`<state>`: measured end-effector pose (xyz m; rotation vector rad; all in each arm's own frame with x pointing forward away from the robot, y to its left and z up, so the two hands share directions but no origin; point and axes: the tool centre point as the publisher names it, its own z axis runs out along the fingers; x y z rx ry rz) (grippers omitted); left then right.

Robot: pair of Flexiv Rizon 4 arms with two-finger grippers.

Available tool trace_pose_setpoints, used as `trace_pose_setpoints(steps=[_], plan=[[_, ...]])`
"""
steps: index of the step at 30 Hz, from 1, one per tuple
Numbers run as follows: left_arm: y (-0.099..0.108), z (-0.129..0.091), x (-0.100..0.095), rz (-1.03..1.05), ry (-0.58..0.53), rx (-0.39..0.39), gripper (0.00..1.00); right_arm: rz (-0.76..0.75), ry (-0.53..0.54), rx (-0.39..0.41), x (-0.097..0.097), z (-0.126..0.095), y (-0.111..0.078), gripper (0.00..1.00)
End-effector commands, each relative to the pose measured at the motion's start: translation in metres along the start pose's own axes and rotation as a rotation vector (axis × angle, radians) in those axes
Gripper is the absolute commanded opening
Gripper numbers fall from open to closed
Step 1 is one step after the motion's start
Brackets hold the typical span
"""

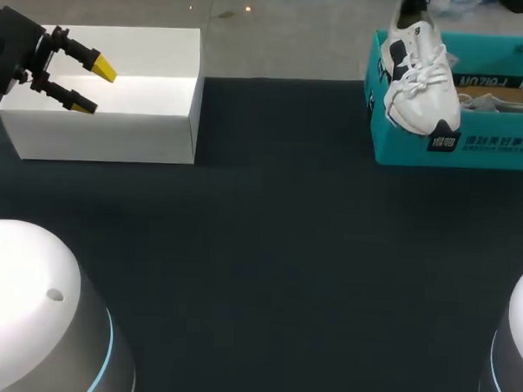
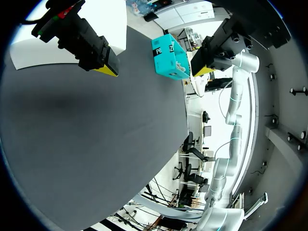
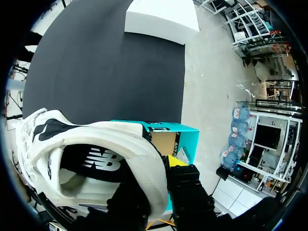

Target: Take the shoe out of the shoebox, open the shoe tongue, remove and reinsert the insole, then place the shoe into the shoebox

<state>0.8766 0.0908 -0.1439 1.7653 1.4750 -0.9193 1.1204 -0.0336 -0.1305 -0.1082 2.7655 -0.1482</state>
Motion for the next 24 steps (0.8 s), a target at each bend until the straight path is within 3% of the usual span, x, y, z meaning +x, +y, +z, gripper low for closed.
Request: trace_pose_setpoints(steps=[1, 5, 14, 24], plan=[[0.000, 0.000, -0.001, 0.000, 0.004, 0.000, 1.00, 0.000, 0.001, 0.002, -0.001, -0.002, 0.000, 0.00], [0.000, 0.000, -0.001, 0.000, 0.004, 0.000, 1.00, -0.034, 0.041, -0.016, -0.009, 0.006, -0.016, 0.00], [0.000, 0.000, -0.001, 0.000, 0.004, 0.000, 1.00, -0.042, 0.055, -0.031, -0.051, 0.036, -0.078, 0.00], [0.000, 0.000, -0.001, 0.000, 0.004, 0.000, 1.00, 0.045, 0.035, 0.074, -0.089, 0.075, -0.146, 0.00]])
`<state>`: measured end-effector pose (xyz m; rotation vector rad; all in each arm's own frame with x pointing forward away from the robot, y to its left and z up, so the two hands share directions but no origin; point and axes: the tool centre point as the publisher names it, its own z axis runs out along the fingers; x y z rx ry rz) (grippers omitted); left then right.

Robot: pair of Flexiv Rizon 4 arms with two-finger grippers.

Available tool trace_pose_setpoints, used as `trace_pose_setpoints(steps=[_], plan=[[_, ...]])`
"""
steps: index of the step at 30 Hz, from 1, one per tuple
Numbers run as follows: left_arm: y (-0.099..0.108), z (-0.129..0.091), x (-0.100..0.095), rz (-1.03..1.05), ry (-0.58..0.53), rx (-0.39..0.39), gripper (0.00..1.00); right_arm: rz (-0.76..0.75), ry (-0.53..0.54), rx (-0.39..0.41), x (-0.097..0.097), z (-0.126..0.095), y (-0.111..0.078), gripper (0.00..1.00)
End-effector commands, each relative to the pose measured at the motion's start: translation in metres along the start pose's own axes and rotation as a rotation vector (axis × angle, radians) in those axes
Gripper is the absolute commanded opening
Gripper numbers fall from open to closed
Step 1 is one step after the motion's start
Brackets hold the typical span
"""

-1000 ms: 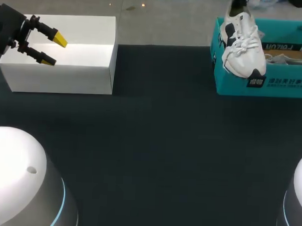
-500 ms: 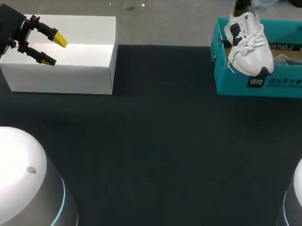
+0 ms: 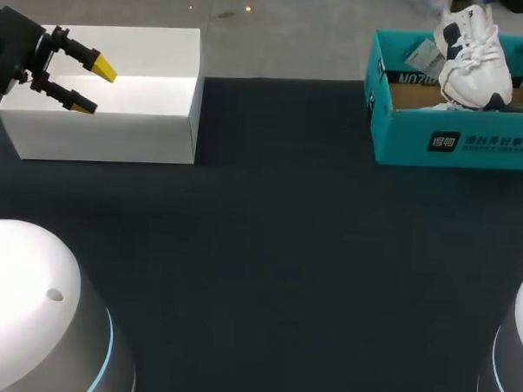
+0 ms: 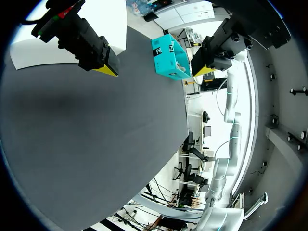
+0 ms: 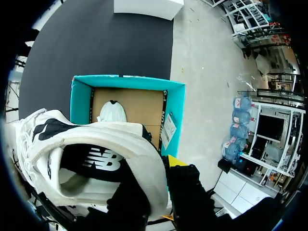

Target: Take the shoe out of the shoebox, open the shoe tongue, remove and reinsert the insole, then place the shoe into the shoebox

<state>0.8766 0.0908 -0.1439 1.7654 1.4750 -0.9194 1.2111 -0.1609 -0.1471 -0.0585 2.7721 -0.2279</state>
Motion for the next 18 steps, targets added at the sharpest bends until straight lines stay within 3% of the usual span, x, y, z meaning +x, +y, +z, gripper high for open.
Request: trace_pose_setpoints(steps=[1, 9, 18], plan=[[0.000, 0.000, -0.001, 0.000, 0.004, 0.000, 1.00, 0.031, 0.016, 0.023, -0.026, 0.018, -0.022, 0.00], [0.000, 0.000, -0.001, 0.000, 0.004, 0.000, 1.00, 0.126, 0.017, 0.069, -0.037, 0.027, -0.077, 0.00], [0.000, 0.000, -0.001, 0.000, 0.004, 0.000, 1.00, 0.259, 0.081, 0.093, -0.030, 0.041, -0.124, 0.00]])
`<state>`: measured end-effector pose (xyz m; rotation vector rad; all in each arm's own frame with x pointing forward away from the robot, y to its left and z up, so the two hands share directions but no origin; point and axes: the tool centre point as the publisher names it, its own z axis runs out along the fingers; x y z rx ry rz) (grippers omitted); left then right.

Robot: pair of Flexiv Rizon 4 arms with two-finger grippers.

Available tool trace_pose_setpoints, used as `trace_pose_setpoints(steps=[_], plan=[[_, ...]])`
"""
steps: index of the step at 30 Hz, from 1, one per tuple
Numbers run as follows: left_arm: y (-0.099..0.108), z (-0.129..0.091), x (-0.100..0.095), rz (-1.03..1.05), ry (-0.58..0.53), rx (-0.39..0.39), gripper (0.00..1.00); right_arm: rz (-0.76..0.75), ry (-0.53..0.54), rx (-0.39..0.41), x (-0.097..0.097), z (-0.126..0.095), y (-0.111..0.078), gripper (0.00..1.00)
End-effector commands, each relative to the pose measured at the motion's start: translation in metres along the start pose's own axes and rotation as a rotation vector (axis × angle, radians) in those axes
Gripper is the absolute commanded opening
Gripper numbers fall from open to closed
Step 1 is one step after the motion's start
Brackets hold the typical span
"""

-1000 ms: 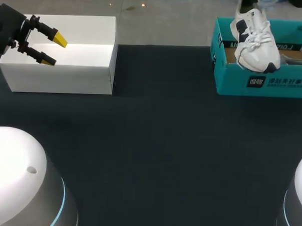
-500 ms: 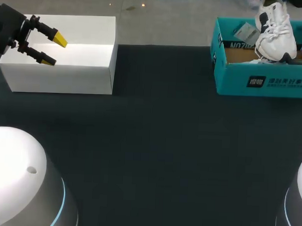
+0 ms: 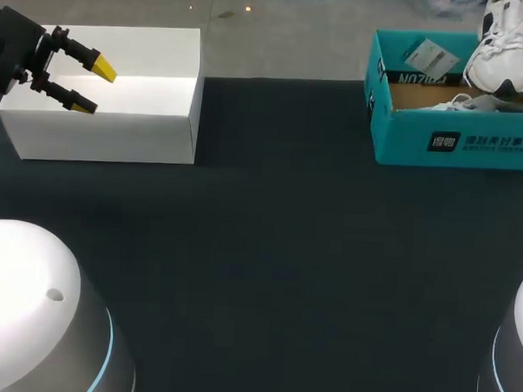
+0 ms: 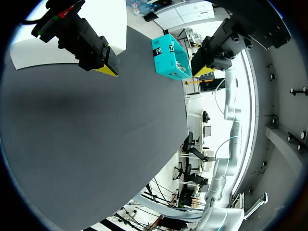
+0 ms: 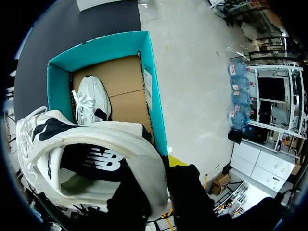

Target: Take the shoe out of the shoebox, open the shoe tongue, remove and reinsert the insole, then place the shoe into the shoebox

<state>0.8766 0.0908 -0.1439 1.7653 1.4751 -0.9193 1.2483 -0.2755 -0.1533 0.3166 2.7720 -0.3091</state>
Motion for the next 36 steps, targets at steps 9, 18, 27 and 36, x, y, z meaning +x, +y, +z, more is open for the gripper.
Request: trace_pose_setpoints(steps=[9, 18, 27, 36], plan=[[0.000, 0.000, -0.001, 0.000, 0.004, 0.000, 1.00, 0.181, 0.062, 0.036, -0.012, 0.020, -0.032, 0.00], [0.000, 0.000, -0.001, 0.000, 0.004, 0.000, 1.00, 0.709, 0.047, 0.113, -0.010, 0.015, -0.037, 0.00], [0.000, 0.000, -0.001, 0.000, 0.004, 0.000, 1.00, 1.161, 0.041, 0.226, -0.007, 0.022, -0.047, 0.00], [0.000, 0.000, -0.001, 0.000, 0.004, 0.000, 1.00, 1.455, -0.081, 0.358, 0.005, 0.023, -0.057, 0.00]])
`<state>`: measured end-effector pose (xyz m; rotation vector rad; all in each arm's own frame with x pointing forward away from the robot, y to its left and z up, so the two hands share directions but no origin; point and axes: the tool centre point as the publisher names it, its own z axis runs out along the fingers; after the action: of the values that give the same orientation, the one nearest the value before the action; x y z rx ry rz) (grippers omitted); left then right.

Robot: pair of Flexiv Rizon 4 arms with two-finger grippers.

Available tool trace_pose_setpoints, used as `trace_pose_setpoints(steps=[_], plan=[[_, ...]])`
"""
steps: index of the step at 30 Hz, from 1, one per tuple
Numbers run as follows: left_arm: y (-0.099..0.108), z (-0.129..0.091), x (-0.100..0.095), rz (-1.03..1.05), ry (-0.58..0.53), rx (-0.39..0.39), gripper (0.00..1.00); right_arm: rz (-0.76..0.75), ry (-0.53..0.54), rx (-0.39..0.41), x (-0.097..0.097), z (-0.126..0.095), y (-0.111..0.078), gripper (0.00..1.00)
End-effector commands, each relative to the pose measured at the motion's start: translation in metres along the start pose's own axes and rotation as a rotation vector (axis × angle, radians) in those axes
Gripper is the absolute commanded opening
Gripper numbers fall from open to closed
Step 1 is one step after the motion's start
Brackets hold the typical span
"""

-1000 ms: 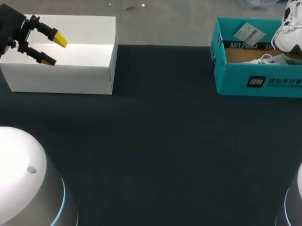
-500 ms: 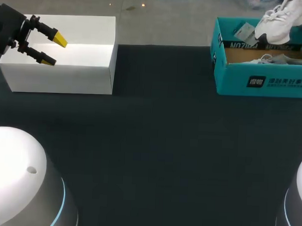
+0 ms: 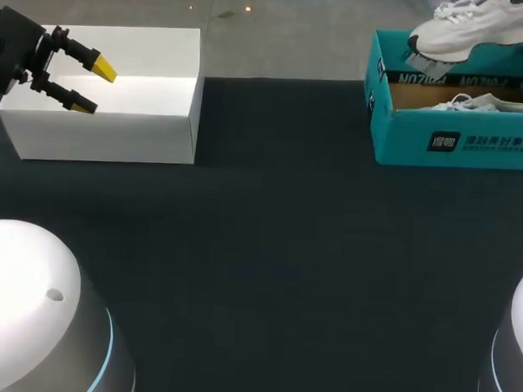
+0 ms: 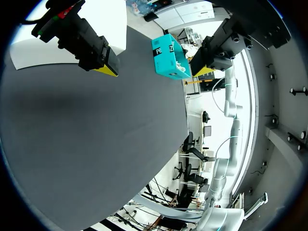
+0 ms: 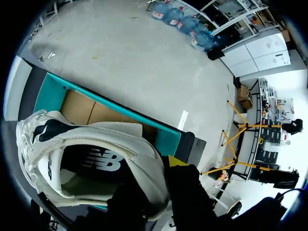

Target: Take the shoe out of the shoebox, open the shoe tongue, remove and reinsert the insole, then place the shoe into the shoebox

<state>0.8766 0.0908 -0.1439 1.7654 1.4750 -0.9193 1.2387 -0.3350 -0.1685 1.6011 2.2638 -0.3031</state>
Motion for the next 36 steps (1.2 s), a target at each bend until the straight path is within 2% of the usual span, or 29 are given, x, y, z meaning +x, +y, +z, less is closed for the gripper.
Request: trace_pose_setpoints(steps=[1, 11, 16, 26, 31, 36], plan=[[0.000, 0.000, -0.001, 0.000, 0.004, 0.000, 1.00, 0.528, -0.114, 0.107, -0.002, -0.002, -0.004, 0.00], [0.000, 0.000, -0.001, 0.000, 0.004, 0.000, 1.00, 0.640, -0.140, 0.133, -0.011, 0.001, -0.015, 0.00], [0.000, 0.000, -0.001, 0.000, 0.004, 0.000, 1.00, 0.592, -0.116, 0.128, -0.011, 0.003, -0.019, 0.00], [0.000, 0.000, -0.001, 0.000, 0.004, 0.000, 1.00, 0.505, -0.089, 0.057, -0.008, -0.006, -0.025, 0.00], [0.000, 0.000, -0.001, 0.000, 0.004, 0.000, 1.00, 0.500, -0.086, 0.052, -0.009, -0.005, -0.035, 0.00], [0.000, 0.000, -0.001, 0.000, 0.004, 0.000, 1.00, 0.470, -0.059, 0.042, -0.001, 0.000, -0.048, 0.00]])
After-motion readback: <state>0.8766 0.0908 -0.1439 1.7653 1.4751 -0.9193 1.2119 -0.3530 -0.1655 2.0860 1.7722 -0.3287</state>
